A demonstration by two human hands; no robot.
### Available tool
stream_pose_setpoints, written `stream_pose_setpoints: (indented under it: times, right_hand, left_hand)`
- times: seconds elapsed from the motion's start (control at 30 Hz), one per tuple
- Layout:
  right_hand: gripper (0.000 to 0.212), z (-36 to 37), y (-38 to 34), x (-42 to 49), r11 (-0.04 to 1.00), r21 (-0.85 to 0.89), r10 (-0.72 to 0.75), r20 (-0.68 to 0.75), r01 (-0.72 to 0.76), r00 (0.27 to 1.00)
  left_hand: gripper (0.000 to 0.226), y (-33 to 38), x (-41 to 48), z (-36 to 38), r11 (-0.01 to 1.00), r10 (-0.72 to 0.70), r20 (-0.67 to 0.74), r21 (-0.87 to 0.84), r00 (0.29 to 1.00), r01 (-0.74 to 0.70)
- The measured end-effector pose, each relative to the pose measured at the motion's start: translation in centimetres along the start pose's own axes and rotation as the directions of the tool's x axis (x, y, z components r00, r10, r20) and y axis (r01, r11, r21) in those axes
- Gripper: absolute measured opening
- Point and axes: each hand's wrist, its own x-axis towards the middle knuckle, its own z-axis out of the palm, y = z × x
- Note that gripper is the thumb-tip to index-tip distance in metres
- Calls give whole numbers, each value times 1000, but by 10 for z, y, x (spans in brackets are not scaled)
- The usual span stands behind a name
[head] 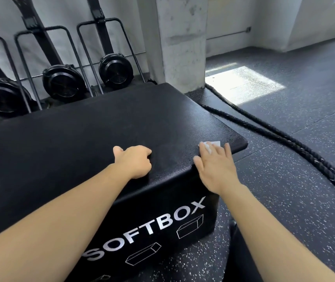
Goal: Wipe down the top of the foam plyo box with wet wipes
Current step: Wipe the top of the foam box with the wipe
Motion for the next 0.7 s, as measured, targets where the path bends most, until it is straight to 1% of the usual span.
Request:
stream_pose_setpoints:
  times: [0.1, 0.17, 0.2, 0.23, 0.27, 0.33, 0.4, 0.43, 0.47, 0.5, 0.6, 0.7]
  right_hand:
    - [59, 9, -22, -14, 996, -30, -83, -31, 83, 996]
    - [61, 11, -32, -22, 985, 18, -171, -69, 172, 983]
    - [62, 10, -35, -25, 974, 73, -209, -94, 216, 973]
    - [63, 9, -35, -26, 955, 169, -224, -123, 243, 967]
    - [65, 6, -34, -26, 925, 290, -209, -146, 243, 967]
    - [62, 0, -27, -22, 854, 490, -131, -125, 176, 984]
    - [46, -5, -17, -14, 817, 563, -81, -108, 128, 991]
    - [35, -7, -12, -9, 829, 540, -91, -122, 144, 988]
    - [28, -8, -8, -5, 859, 482, -126, -130, 174, 983]
    - [24, -9, -5, -2, 887, 414, -172, -112, 203, 979]
    - [27, -14, -2, 4, 926, 264, -277, -16, 271, 961]
    - [26, -17, -4, 7, 933, 147, -334, 14, 329, 942]
  left_hand:
    - [23, 1, 1, -1, 1000, 2, 3, 11, 1000, -2]
    - [24, 2, 1, -1, 1000, 3, 4, 16, 1000, -3]
    - [25, 2, 0, -2, 1000, 2, 2, 22, 1000, -2]
    - [26, 3, 0, -2, 1000, 1, -2, 30, 1000, -1]
    - [25, 4, -1, -2, 999, 1, -8, 37, 1000, 0]
    - [22, 4, -2, -2, 999, 3, -25, 47, 1000, -2]
    - [20, 5, -3, -2, 999, 6, -36, 54, 999, -4]
    - [22, 6, -2, -2, 998, 7, -38, 58, 999, -5]
    - [25, 7, -2, -2, 998, 6, -38, 61, 999, -4]
    - [28, 8, -2, -1, 998, 4, -40, 63, 999, -2]
    - [28, 10, -1, -1, 998, -6, -53, 65, 999, 10]
    - [27, 14, -2, -3, 996, -19, -72, 87, 997, 25]
